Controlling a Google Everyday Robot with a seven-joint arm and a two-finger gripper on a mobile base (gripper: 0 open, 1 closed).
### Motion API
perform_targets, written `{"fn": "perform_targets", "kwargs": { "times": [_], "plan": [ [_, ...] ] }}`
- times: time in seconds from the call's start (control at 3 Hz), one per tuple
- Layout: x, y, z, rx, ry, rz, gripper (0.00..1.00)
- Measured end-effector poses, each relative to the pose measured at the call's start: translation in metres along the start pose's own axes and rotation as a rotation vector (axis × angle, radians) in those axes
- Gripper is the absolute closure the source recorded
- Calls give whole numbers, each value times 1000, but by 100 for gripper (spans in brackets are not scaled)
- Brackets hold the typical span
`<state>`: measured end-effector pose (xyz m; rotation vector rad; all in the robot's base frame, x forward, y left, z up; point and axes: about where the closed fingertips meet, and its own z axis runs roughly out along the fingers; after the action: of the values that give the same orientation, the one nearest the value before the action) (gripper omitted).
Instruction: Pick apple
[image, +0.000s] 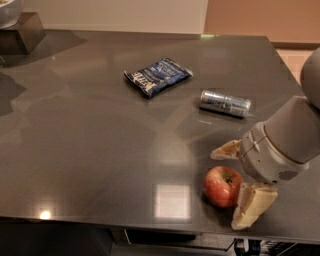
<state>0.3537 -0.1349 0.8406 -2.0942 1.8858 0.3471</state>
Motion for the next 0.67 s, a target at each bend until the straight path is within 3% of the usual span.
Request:
{"fn": "perform_targets", "kwargs": {
  "times": [0.67],
  "plan": [
    [-3,-8,-10,1,-13,22,66]
  ]
}}
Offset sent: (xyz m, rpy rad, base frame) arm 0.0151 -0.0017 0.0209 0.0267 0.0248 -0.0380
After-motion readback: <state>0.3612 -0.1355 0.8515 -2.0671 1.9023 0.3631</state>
